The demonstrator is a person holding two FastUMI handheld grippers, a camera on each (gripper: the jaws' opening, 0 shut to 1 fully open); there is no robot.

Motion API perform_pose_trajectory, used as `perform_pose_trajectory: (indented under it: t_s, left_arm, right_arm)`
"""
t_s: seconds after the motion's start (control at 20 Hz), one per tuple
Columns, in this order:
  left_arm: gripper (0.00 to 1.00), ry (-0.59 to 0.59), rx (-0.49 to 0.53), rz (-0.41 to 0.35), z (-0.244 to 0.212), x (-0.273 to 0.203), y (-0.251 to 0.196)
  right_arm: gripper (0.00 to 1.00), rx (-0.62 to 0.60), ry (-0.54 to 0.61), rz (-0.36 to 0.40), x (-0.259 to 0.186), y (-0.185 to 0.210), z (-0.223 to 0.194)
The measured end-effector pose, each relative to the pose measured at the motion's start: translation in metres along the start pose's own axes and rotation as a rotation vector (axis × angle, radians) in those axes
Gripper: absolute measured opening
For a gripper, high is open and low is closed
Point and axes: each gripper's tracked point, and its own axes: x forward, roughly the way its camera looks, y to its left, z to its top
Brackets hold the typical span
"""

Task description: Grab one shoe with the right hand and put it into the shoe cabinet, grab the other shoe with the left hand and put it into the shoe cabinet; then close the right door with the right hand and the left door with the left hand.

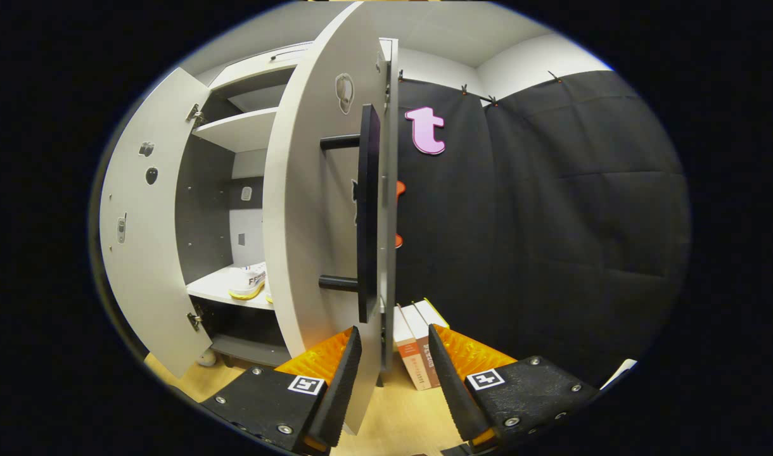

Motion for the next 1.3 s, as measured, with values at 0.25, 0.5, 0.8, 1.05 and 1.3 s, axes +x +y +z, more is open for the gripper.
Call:
perform_pose_trajectory:
  t_s: [0.25,0.5,0.8,1.05,1.3]
  left_arm:
    - [0.96,0.006,-0.006,0.003,-0.008,0.002,0.016]
    - [0.95,0.015,-0.014,0.018,-0.016,0.006,0.028]
    - [0.96,0.043,-0.02,0.043,-0.032,0.006,0.044]
    - [0.96,0.073,-0.056,0.026,-0.052,0.015,0.048]
    - [0.97,0.094,-0.063,0.003,-0.069,0.037,0.043]
  right_arm:
    - [0.74,0.031,-0.003,0.062,0.022,0.046,0.001]
    - [0.93,0.093,0.005,0.151,0.053,0.102,0.002]
    - [0.91,0.054,0.001,0.16,0.072,0.132,0.005]
    - [0.91,0.05,0.016,0.162,0.089,0.136,0.005]
    - [0.91,0.031,0.015,0.141,0.108,0.147,0.006]
